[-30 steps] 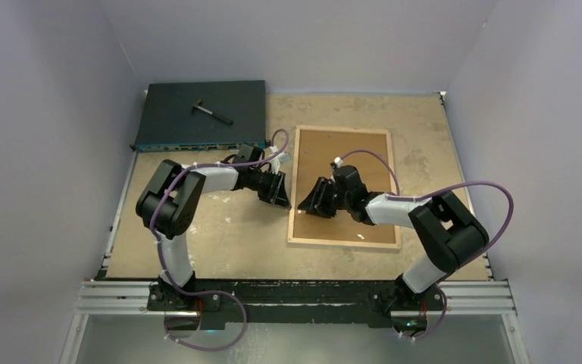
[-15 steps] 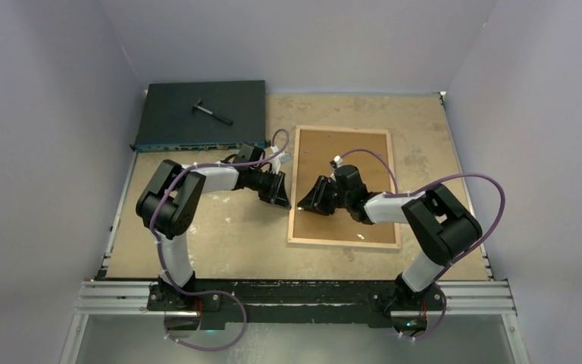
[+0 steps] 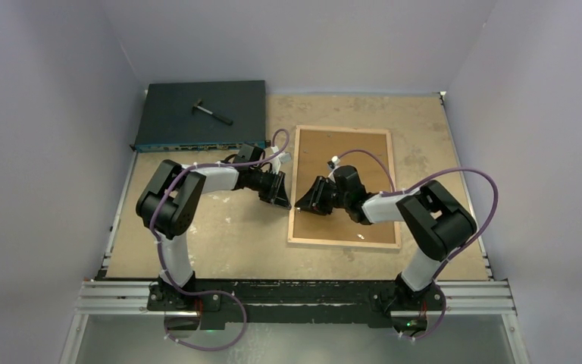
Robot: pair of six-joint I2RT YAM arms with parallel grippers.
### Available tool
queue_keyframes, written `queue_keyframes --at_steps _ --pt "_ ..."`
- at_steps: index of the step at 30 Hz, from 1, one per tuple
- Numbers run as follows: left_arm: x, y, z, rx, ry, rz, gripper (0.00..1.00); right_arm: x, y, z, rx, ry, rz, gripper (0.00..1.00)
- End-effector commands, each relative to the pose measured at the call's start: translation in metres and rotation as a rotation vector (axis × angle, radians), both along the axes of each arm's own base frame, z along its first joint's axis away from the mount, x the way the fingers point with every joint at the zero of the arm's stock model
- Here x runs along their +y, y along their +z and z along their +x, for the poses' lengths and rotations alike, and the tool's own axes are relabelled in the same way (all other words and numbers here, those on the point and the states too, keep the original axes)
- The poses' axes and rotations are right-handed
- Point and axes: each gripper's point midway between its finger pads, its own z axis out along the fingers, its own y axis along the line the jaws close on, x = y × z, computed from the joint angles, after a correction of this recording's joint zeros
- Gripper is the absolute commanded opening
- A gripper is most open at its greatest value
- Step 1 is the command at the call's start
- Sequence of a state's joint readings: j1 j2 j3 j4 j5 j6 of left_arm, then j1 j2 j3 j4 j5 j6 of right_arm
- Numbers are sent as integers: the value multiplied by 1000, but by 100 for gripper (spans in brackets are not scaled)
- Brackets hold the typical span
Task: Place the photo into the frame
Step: Install the photo frame at the center of the board.
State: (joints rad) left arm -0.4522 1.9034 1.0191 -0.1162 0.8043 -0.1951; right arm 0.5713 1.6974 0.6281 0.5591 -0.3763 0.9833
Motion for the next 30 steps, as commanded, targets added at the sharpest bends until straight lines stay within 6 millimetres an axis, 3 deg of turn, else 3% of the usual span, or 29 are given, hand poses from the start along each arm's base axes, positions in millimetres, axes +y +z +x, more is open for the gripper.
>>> queue_keyframes --at_steps 1,14,18,22,25,28,30 --pt "6 -7 7 -55 3 54 10 2 -11 -10 15 50 -14 35" --pt "5 -7 7 -49 2 55 10 1 -28 -23 15 182 -71 30" --pt "5 -3 9 -59 1 57 9 3 -16 -15 -13 175 -64 29" --pt "6 -2 8 -63 0 62 9 -1 15 8 -87 127 -66 31" --pt "6 -2 9 -63 1 64 9 -9 38 21 -156 61 -89 38" --pt "6 1 10 -70 2 62 9 -19 44 20 -177 -5 -95 41" --pt "6 2 10 -70 2 59 8 -20 36 4 -132 -4 -54 41"
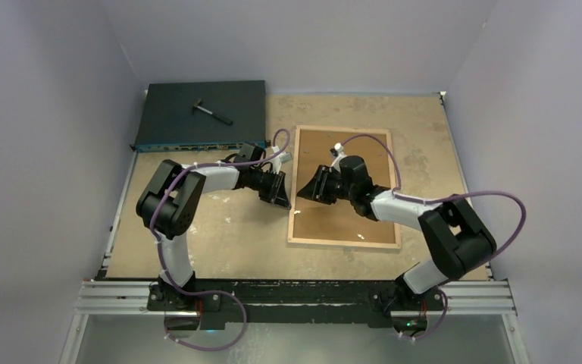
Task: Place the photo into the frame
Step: Install the photo frame at the center of the board.
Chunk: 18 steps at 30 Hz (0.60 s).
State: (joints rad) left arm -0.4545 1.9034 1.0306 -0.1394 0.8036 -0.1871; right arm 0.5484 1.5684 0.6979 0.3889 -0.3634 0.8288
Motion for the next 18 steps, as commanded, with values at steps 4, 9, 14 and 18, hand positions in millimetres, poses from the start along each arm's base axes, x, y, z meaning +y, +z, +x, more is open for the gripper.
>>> queue_keyframes --at_steps 4,9,14,18 --pt "6 -1 9 -67 9 51 8 -5 -26 -37 94 -40 33 40" --pt "6 -3 8 -61 10 53 8 3 -31 -48 125 -33 59 38" --pt "6 -2 9 -63 11 52 8 6 -33 -43 124 -47 62 36" --pt "6 -3 8 -58 12 52 8 12 -34 -37 125 -63 85 34"
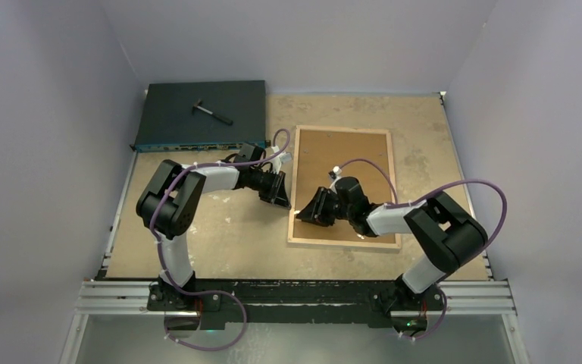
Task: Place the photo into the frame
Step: Install the photo frame at the center of the board.
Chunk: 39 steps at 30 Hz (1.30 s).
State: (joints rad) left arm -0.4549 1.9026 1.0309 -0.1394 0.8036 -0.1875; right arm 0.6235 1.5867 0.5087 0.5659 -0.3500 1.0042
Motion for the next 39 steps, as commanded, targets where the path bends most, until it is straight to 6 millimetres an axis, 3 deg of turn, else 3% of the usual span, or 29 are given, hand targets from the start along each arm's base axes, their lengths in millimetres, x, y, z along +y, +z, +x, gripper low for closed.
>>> queue_keyframes --at_steps 1,11,18,21,25,29,39 --pt "6 -3 8 -57 12 53 8 10 4 15 -24 -40 36 34" --pt "8 -3 5 -57 6 54 8 20 6 37 -56 -78 20 27" --pt "8 -3 3 -53 4 52 8 24 9 38 -67 -66 27 24" --pt "9 0 3 -62 2 53 8 27 19 32 -83 -36 47 25" --pt "10 5 4 -70 -4 55 8 30 46 18 -108 48 90 28" --pt "11 6 3 -67 -7 54 7 22 63 28 -154 19 72 32" --pt "8 11 5 -69 0 39 7 10 30 50 -165 26 -53 35"
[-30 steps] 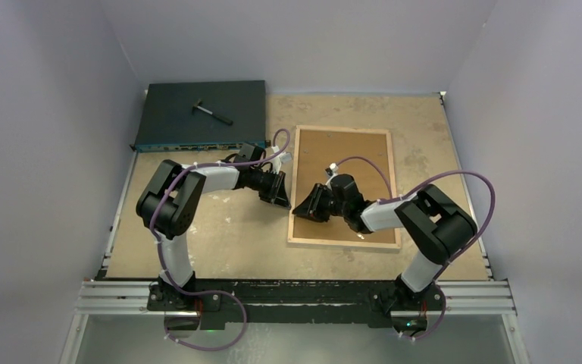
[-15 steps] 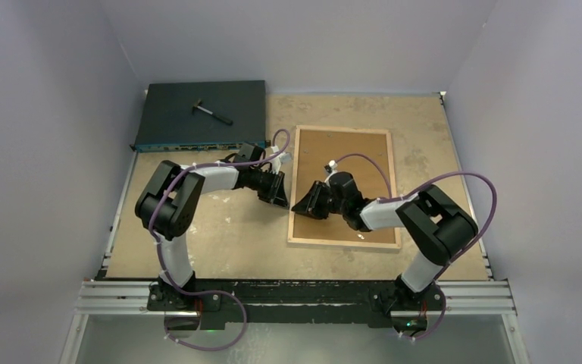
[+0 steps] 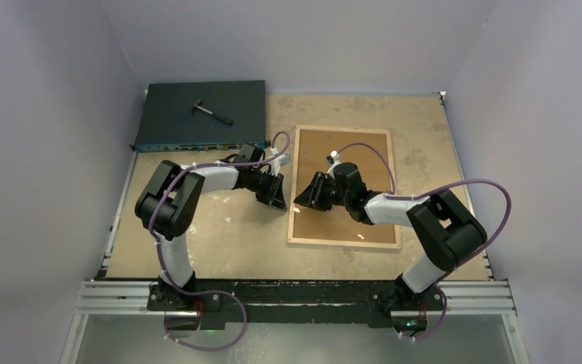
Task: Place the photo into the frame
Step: Install the photo frame at the center of the board.
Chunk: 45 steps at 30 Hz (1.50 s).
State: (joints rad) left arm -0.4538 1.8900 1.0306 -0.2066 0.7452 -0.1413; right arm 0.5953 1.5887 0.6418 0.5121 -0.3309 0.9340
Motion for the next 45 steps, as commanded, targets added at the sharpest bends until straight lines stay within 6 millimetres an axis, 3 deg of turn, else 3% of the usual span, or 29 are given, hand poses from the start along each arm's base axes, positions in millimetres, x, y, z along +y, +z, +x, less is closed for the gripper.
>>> queue_keyframes --at_steps 1,15,28,38,45 --pt "-3 18 7 -61 -7 -31 7 1 -4 10 -45 32 -63 36" --pt "-3 22 8 -67 -11 -35 7 0 -21 16 -46 36 -109 34" --pt "-3 23 11 -69 -5 -37 7 7 -37 0 6 76 -100 33" --pt "-3 26 13 -75 -3 -36 7 9 -35 -1 3 81 -99 31" --pt "1 35 27 -97 24 -43 7 15 -28 1 -7 114 -89 31"
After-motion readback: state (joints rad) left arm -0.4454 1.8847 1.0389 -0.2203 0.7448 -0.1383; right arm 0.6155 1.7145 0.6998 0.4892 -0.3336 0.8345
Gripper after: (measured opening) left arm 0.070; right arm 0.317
